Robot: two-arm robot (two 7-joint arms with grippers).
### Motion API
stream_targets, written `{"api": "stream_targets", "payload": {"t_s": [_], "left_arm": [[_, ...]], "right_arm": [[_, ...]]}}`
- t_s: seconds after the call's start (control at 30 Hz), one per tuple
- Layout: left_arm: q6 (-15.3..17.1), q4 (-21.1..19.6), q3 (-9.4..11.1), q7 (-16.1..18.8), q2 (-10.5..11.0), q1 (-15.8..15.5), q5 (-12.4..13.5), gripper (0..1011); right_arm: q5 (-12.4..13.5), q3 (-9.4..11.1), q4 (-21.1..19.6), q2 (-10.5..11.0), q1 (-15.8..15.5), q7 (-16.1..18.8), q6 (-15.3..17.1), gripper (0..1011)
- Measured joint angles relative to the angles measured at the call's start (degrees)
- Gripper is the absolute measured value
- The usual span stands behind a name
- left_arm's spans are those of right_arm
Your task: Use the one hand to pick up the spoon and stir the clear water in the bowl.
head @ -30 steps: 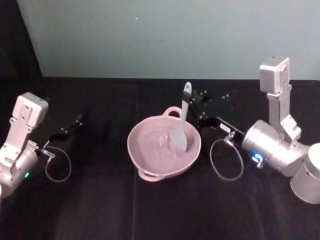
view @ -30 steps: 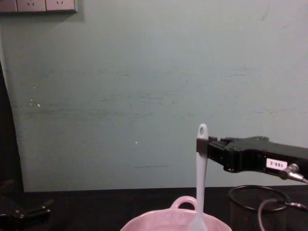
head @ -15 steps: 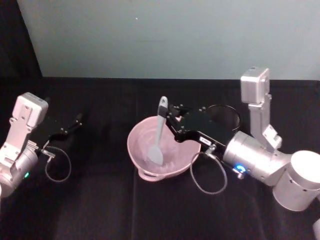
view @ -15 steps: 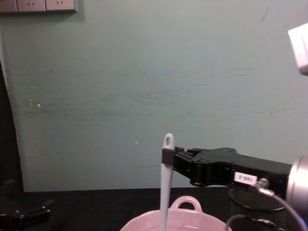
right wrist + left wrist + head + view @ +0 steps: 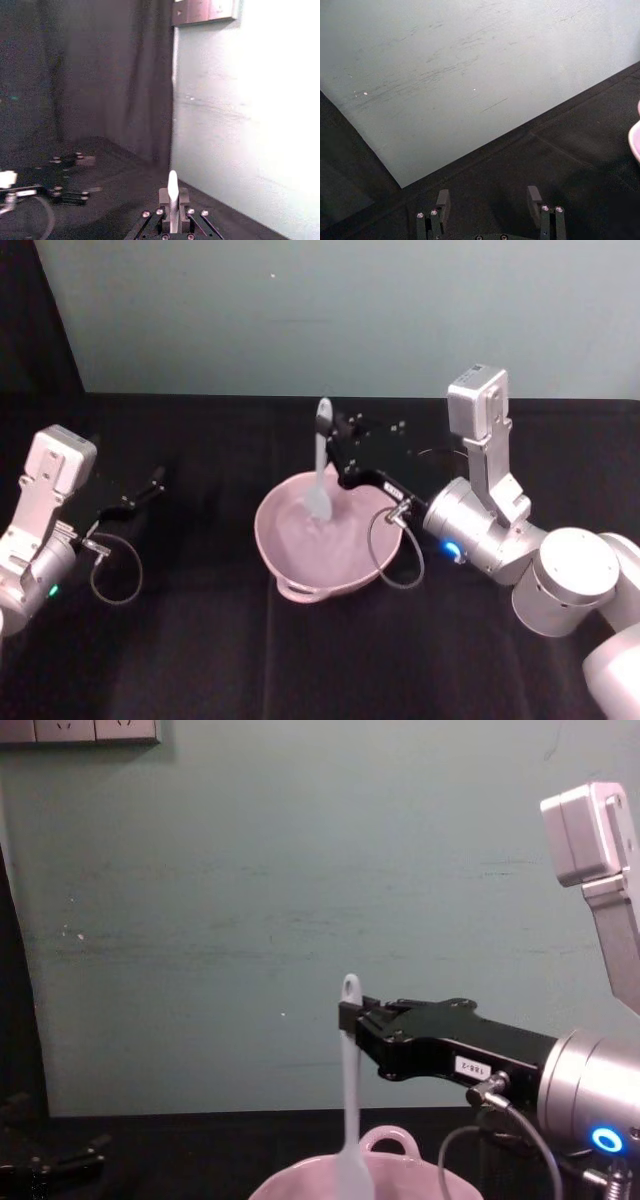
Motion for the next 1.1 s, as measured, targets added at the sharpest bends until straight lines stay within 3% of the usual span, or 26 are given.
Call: {"api": "stream_targets", "payload": {"t_s": [0.17, 0.37, 0.6, 0.77, 0.9, 1.1], "left_arm": [[0.0, 0.0, 0.0, 0.0, 0.0, 0.0, 0.0, 1011], [0.0, 0.0, 0.0, 0.0, 0.0, 0.0, 0.0, 1011], [0.0, 0.0, 0.0, 0.0, 0.0, 0.0, 0.0, 1011], [0.0, 0.0, 0.0, 0.0, 0.0, 0.0, 0.0, 1011], [0.0, 0.0, 0.0, 0.0, 0.0, 0.0, 0.0, 1011], [0.0, 0.0, 0.0, 0.0, 0.0, 0.0, 0.0, 1011]], "right_arm": [[-2.99, 1.13, 0.87, -0.01, 0.41, -2.27, -0.74, 106], [-3.68, 2.59, -1.21, 1.45, -0.54, -2.18, 0.47, 106], [-0.1, 4.27, -8.17, 4.64, -3.24, 2.41, 7.0, 106], [3.29, 3.84, -10.92, 5.92, -4.66, 5.21, 10.39, 106], [5.91, 2.78, -11.4, 5.9, -5.01, 6.77, 11.31, 106], [6.78, 1.3, -9.94, 4.76, -4.09, 7.01, 9.89, 106]]}}
